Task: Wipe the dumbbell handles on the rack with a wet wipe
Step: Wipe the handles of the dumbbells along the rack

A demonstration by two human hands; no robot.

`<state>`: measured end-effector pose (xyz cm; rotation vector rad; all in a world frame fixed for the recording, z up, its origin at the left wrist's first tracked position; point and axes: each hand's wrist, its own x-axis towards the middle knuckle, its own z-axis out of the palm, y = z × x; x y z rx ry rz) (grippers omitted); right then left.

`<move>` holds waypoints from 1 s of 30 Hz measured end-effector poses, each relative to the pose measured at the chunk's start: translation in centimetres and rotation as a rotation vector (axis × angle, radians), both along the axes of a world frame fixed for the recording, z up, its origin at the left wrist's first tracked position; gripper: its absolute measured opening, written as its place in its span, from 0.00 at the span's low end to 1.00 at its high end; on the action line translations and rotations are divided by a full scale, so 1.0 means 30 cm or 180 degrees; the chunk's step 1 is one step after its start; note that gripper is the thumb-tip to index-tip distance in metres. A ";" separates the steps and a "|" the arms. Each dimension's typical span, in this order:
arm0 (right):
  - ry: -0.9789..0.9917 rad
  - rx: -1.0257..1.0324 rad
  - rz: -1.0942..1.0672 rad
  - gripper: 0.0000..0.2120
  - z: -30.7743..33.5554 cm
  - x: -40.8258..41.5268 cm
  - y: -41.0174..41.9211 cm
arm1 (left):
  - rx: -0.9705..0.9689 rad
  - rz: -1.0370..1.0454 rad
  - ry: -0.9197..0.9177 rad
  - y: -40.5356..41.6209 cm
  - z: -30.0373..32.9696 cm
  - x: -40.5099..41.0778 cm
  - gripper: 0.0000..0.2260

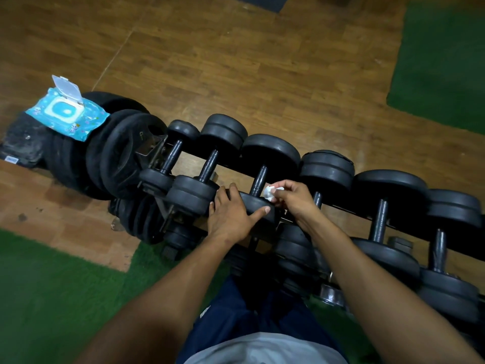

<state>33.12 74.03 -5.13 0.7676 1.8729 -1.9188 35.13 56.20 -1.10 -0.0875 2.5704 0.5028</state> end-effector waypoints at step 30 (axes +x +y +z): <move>0.0670 0.2773 0.3673 0.16 0.060 0.192 0.381 | 0.0670 -0.0814 0.0110 0.317 -0.032 0.344 0.43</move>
